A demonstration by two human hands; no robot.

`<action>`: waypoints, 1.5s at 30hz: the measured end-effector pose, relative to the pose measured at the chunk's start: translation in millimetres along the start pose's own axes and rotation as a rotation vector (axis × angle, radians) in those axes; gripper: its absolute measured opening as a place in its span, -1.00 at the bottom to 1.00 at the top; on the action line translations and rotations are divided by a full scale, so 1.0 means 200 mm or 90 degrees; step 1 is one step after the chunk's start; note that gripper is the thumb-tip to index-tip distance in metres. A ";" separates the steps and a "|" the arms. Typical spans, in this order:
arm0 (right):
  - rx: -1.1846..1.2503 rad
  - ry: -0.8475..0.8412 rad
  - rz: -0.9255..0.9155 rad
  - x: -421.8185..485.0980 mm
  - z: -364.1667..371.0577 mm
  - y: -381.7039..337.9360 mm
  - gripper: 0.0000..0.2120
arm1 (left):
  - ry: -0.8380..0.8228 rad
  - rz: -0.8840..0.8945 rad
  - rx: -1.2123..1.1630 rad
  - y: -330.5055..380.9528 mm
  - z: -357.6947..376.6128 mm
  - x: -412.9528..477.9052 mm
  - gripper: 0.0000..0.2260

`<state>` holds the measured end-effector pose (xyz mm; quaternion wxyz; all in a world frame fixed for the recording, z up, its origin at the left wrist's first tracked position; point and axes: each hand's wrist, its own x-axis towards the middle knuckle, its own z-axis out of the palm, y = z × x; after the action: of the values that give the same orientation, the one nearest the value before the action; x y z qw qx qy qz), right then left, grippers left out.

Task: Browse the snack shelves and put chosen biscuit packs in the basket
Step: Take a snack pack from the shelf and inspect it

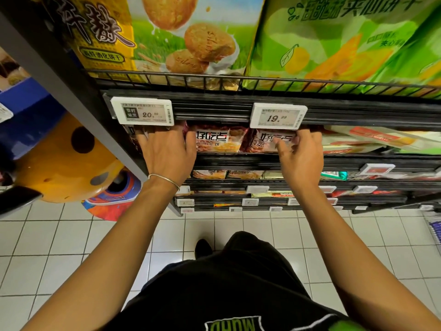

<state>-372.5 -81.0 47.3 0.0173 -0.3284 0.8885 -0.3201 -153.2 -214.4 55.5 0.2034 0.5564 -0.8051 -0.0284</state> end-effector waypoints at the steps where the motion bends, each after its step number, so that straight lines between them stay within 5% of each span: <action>1: 0.004 0.011 -0.002 0.00 0.00 0.01 -0.71 | -0.003 0.001 -0.007 0.00 0.00 0.00 -0.66; 13: 0.245 0.179 -0.163 -0.05 -0.09 0.04 -0.88 | -0.034 -0.040 0.041 0.03 0.00 0.03 -0.67; 22: 0.283 0.173 -0.201 -0.18 -0.12 0.06 -0.88 | -0.068 -0.059 0.020 0.10 0.00 0.04 -0.59; 28: 0.295 0.075 -0.190 -0.28 -0.15 0.06 -0.91 | 0.118 0.008 -0.159 0.08 0.01 -0.20 -0.56; 30: 0.307 0.040 -0.186 -0.33 -0.15 0.06 -0.91 | 0.031 0.110 -0.384 0.09 0.01 -0.34 -0.41; 33: 0.306 0.009 -0.192 -0.42 -0.15 0.07 -0.90 | -0.246 0.066 -0.595 0.15 0.02 -0.56 -0.22; 41: 0.363 -0.030 -0.171 -0.63 -0.32 0.15 -0.81 | -0.196 -0.012 -0.608 0.22 -0.06 -0.84 -0.72; 45: 0.493 -0.041 0.000 -0.74 -0.41 0.25 -0.77 | -0.181 -0.127 -0.744 0.25 -0.14 -1.02 -0.79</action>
<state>-304.6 82.3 56.9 0.1683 -0.3076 0.7006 -0.6215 -127.0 -4.1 34.1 0.3619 0.4158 -0.6197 -0.5587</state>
